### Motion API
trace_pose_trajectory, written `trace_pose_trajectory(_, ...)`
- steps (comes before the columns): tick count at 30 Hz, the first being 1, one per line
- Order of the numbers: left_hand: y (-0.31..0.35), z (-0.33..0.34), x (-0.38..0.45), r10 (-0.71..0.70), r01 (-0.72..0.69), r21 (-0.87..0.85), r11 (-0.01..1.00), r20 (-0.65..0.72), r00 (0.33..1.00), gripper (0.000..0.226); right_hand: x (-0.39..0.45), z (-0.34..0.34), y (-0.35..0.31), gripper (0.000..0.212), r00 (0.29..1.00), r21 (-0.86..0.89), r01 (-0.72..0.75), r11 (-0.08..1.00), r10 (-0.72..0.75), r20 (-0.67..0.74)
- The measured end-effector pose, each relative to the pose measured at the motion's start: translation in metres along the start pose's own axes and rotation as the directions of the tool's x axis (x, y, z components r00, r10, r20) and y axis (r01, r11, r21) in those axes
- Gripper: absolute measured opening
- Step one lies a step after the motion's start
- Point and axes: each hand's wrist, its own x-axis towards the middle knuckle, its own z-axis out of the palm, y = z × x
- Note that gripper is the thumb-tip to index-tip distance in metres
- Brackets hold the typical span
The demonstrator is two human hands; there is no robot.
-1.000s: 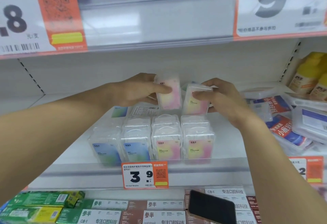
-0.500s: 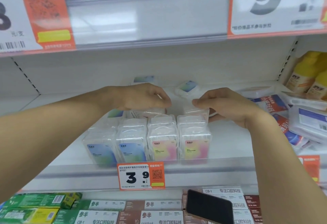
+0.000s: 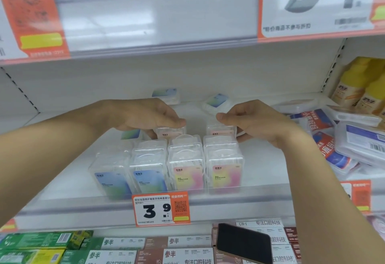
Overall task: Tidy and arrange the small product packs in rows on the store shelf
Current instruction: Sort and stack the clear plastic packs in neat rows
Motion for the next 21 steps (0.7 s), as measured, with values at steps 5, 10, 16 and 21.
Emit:
trace_pose_trajectory(5,0.006,0.014,0.004,0.040,-0.039,0.019,0.999,-0.072,0.997,0.045,-0.002,0.001,-0.003,0.036,1.000,0.014,-0.007,1.000,0.007,0.030)
trace_pose_trajectory(10,0.008,0.018,0.002,0.097,-0.099,-0.036,0.994,-0.056,0.994,0.052,-0.005,0.001,-0.006,0.026,0.998,0.012,-0.010,1.000,0.009,0.064)
trace_pose_trajectory(16,0.006,0.019,0.001,0.119,-0.120,-0.029,0.992,-0.037,0.992,0.030,-0.009,0.003,-0.009,0.028,0.994,0.006,-0.015,1.000,0.014,0.109)
trace_pose_trajectory(21,0.004,0.020,0.002,0.135,-0.136,-0.089,0.987,-0.021,0.991,0.035,-0.011,0.002,-0.011,0.030,0.992,0.008,-0.019,1.000,0.018,0.126)
